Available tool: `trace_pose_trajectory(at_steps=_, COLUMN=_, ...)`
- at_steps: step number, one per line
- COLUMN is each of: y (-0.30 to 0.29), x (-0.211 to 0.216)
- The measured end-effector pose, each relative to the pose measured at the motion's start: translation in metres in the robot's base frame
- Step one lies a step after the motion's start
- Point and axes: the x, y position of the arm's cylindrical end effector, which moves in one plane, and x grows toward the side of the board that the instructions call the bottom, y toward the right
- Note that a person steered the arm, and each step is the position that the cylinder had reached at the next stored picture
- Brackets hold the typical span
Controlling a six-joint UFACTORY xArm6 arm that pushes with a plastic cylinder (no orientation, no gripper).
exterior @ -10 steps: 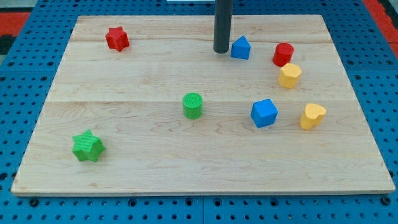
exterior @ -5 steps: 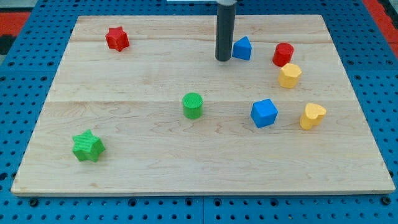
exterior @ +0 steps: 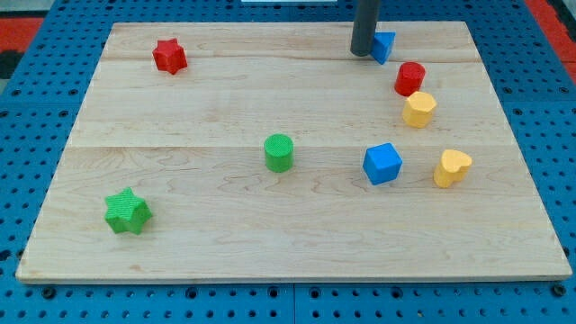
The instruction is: Move the blue triangle to the top right of the red circle
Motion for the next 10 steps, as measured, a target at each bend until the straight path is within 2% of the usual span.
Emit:
trace_pose_trajectory(at_steps=4, y=0.033, x=-0.002)
trace_pose_trajectory(at_steps=7, y=0.14, x=0.005)
trace_pose_trajectory(at_steps=8, y=0.206, x=0.004)
trace_pose_trajectory(at_steps=9, y=0.192, x=-0.046)
trace_pose_trajectory(at_steps=10, y=0.151, x=-0.057)
